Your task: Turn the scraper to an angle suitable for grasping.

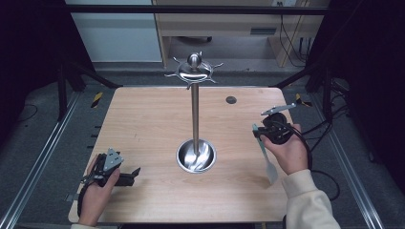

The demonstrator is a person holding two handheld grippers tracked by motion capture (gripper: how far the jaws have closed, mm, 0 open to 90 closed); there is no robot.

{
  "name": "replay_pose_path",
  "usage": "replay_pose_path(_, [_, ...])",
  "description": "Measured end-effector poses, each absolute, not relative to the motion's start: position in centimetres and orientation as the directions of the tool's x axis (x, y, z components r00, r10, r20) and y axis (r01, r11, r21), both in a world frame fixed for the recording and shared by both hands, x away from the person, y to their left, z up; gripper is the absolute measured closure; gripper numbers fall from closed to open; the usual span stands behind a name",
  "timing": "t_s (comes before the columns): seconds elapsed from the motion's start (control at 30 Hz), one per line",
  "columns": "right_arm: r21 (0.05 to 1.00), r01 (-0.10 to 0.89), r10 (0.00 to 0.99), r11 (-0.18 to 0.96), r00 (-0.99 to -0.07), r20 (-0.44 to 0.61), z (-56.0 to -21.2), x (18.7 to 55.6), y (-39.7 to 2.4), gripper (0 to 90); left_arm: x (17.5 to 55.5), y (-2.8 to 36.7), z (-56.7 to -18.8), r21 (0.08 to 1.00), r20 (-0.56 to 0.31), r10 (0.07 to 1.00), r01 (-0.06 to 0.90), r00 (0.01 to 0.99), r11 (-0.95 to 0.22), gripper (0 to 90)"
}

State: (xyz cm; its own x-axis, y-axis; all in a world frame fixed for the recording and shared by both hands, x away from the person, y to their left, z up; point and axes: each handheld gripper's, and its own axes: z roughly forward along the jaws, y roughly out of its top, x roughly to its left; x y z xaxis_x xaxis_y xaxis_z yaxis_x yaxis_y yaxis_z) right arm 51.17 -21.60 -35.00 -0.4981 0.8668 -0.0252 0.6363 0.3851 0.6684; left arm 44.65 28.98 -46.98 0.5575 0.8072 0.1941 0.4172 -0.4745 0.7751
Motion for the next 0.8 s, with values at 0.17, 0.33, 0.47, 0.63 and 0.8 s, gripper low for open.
replay_pose_path(0.17, [0.702, 0.597, 0.857, 0.388, -0.515, -0.036, -33.1, 50.6, -20.9, 74.5, 44.7, 29.0, -47.0, 0.777, 0.193, 0.808, 0.416, 0.557, -0.473, 3.2])
replay_pose_path(0.33, [0.744, 0.545, 0.843, 0.388, -0.536, -0.047, -31.4, 50.1, -20.2, 74.5, 44.7, 29.1, -47.0, 0.776, 0.192, 0.808, 0.418, 0.556, -0.472, 3.2])
replay_pose_path(0.47, [0.773, 0.51, 0.834, 0.377, -0.55, -0.044, -30.2, 49.6, -19.8, 74.5, 44.8, 29.1, -47.0, 0.777, 0.193, 0.81, 0.418, 0.554, -0.471, 3.2])
replay_pose_path(0.63, [0.807, 0.468, 0.825, 0.359, -0.564, -0.04, -29.0, 49.0, -19.3, 74.5, 44.8, 29.2, -47.0, 0.776, 0.193, 0.812, 0.421, 0.551, -0.47, 3.2])
replay_pose_path(0.8, [0.835, 0.423, 0.812, 0.351, -0.581, -0.047, -28.0, 48.4, -18.7, 74.5, 44.8, 29.3, -47.0, 0.779, 0.189, 0.814, 0.421, 0.549, -0.465, 3.2])
